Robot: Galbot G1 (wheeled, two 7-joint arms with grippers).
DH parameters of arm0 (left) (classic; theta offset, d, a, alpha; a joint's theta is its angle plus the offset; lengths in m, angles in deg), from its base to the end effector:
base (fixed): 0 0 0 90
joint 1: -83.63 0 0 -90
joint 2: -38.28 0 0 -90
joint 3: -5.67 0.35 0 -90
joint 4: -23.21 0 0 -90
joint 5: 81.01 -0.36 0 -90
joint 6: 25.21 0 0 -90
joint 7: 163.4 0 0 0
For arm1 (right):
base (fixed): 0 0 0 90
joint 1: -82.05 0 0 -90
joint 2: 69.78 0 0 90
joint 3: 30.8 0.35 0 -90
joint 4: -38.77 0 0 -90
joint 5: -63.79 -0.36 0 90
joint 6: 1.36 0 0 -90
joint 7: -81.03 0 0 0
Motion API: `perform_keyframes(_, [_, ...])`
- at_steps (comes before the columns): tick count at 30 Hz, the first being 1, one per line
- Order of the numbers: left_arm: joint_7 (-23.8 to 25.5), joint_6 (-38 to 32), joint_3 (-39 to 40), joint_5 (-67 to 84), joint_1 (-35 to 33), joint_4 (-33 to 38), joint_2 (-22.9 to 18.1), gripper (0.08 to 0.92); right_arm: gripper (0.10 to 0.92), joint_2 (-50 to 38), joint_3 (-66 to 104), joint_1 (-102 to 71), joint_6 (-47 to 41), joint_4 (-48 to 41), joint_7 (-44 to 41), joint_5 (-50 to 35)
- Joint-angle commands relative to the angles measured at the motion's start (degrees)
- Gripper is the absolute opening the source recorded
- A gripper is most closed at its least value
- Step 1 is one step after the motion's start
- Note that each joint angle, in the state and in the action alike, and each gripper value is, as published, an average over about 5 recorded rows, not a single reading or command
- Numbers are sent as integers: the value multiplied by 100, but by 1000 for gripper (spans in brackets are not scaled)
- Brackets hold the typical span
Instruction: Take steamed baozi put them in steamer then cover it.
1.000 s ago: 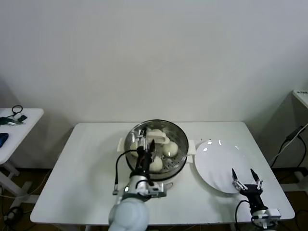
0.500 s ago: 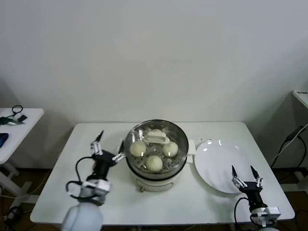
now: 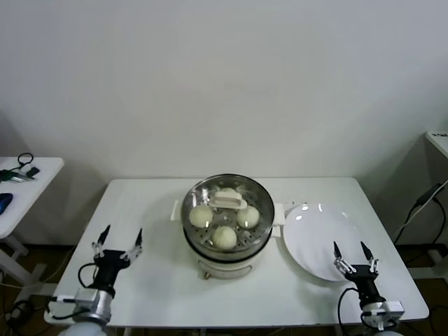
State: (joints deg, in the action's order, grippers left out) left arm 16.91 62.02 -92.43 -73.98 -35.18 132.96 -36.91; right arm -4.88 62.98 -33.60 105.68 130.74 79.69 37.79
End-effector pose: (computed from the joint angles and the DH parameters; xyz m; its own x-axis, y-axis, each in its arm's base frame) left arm 0.1934 0.1045 -0.3444 -0.9958 -0.0284 0.0867 -0.0132 0.9852 0.1710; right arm 0.1956 -0.1647 -0.4219 -0.9956 0.0236 0.0907 0.0235 0.9997 -0.0027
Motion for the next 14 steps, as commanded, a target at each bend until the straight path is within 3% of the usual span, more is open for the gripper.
perform_keyframes(1, [-80,-286,-739,1198,-292,-27,318,823,823,-8,-23,7,-21,-1,10,-3])
perform_keyframes(14, [33,-650,-329,1003,-267,-577,63,823,823,-7,-19,-4,14,-6,-10,-55])
